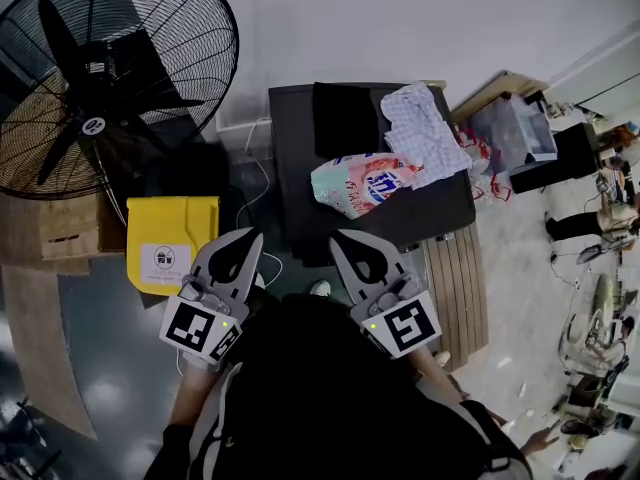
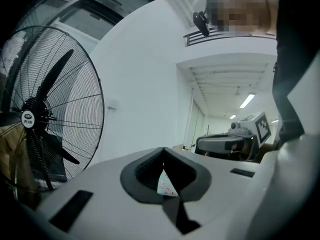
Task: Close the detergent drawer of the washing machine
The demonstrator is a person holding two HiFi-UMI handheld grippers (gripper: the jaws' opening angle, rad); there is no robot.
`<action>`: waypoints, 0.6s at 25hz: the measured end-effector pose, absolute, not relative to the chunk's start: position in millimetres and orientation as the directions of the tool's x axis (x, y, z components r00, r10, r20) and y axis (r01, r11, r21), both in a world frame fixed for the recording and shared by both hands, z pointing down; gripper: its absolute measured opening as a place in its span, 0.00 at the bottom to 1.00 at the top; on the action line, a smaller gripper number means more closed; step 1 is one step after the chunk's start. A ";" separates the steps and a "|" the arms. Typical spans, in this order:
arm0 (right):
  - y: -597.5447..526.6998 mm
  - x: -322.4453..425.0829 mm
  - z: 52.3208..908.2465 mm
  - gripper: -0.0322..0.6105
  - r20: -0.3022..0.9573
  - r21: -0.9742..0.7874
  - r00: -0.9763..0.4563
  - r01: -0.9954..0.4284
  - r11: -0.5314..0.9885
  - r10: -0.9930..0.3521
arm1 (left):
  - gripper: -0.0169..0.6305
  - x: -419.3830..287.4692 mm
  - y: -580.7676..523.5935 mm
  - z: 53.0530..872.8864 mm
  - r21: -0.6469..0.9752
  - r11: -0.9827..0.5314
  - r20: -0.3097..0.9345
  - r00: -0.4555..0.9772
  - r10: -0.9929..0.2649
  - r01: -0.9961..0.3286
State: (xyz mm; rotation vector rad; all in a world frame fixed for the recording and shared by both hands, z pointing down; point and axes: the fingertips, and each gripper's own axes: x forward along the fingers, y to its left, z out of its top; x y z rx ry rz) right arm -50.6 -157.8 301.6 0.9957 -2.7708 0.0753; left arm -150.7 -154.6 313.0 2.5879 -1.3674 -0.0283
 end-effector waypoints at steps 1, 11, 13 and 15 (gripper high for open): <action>-157.1 -50.6 302.8 0.07 0.203 0.016 -0.752 -0.638 0.770 -0.627 | 0.04 -149.9 -152.8 313.5 0.208 -0.552 0.080 0.577 -0.813 -0.807; -151.1 -48.0 306.5 0.07 0.200 -0.011 -0.744 -0.653 0.758 -0.638 | 0.04 -151.2 -143.8 314.9 0.224 -0.557 0.073 0.584 -0.809 -0.800; -150.6 -47.3 307.4 0.07 0.201 -0.015 -0.742 -0.655 0.756 -0.639 | 0.04 -150.3 -142.7 314.7 0.227 -0.561 0.067 0.587 -0.807 -0.796; -149.7 -46.6 309.4 0.07 0.205 -0.015 -0.740 -0.657 0.754 -0.641 | 0.04 -149.3 -141.8 316.2 0.232 -0.564 0.067 0.591 -0.804 -0.793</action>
